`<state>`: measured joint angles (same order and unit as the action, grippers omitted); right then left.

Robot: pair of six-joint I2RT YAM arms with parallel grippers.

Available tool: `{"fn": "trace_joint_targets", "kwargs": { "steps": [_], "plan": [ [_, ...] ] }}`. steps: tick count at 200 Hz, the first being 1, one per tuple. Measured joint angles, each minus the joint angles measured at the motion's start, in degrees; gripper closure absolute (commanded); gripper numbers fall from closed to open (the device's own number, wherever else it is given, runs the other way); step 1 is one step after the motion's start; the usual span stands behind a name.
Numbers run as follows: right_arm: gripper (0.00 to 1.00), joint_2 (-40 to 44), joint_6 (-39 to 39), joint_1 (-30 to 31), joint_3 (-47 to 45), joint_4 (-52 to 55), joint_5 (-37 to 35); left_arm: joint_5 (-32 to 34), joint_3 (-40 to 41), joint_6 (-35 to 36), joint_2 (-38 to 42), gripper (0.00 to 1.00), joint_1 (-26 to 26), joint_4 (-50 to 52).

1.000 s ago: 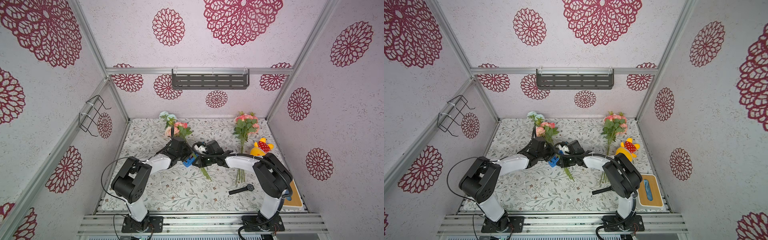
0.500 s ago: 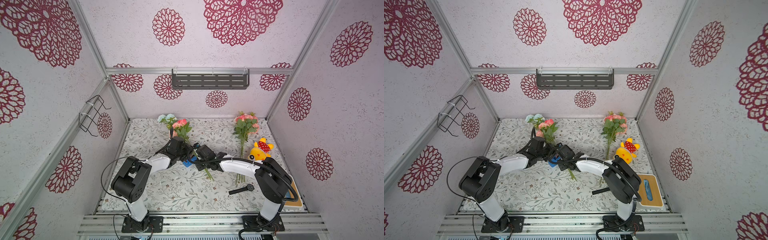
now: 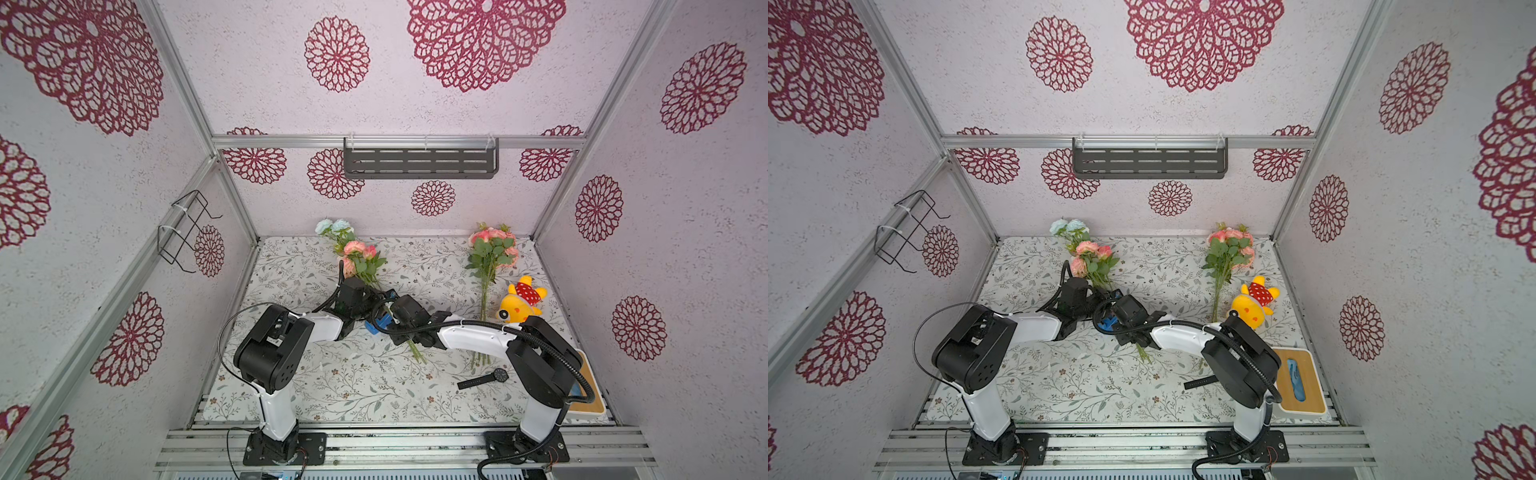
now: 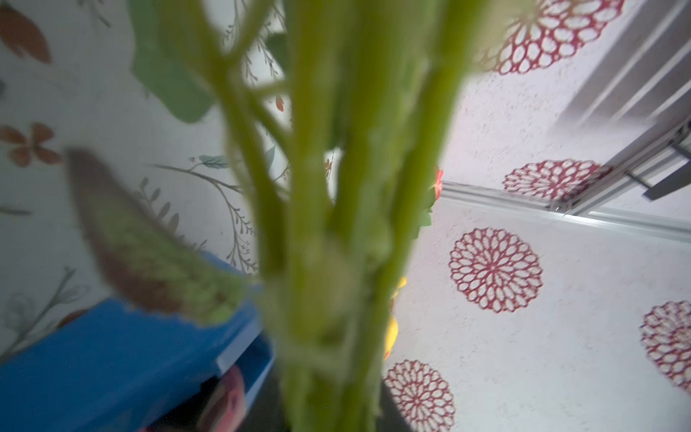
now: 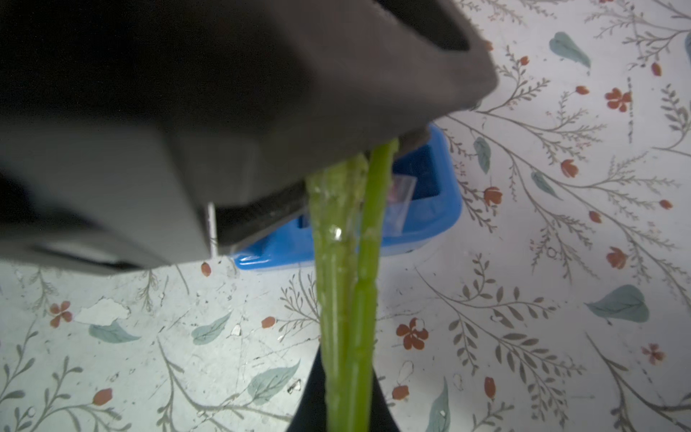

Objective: Wrap bouquets with tape
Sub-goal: Wrap the tape around the bouquet.

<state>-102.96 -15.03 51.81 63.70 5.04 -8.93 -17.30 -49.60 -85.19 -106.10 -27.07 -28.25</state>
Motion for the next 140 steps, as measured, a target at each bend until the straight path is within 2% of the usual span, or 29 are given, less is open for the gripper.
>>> {"fn": "trace_joint_targets", "kwargs": {
  "steps": [11,29,59,74,96,118,140],
  "plan": [
    [1.00,0.00,0.00,0.00,0.00,-0.15,0.07,0.31,0.42,0.48,0.00,1.00,0.11,-0.13],
    [1.00,0.00,-0.04,0.09,-0.59,-0.55,0.46,0.22,0.72,0.61,0.00,1.00,0.11,-0.11],
    [0.59,0.61,-1.92,-1.20,-2.25,-2.93,5.25,0.11,0.81,1.18,-0.02,1.00,0.24,0.52],
    [0.48,2.29,-4.20,-3.13,-4.59,-6.14,12.00,-0.09,0.81,1.40,-0.02,1.00,0.31,0.59],
    [0.43,4.02,-8.63,-7.34,-7.58,-11.08,23.50,-0.59,0.61,2.21,0.00,1.00,0.50,0.66],
    [0.43,4.09,-13.20,-10.82,-10.71,-17.59,32.57,-1.25,0.20,2.91,0.00,1.00,0.61,0.57],
    [0.50,3.82,-18.71,-12.72,-13.90,-24.61,39.15,-1.51,0.17,3.32,0.00,1.00,0.61,-0.02]
  ]
}}
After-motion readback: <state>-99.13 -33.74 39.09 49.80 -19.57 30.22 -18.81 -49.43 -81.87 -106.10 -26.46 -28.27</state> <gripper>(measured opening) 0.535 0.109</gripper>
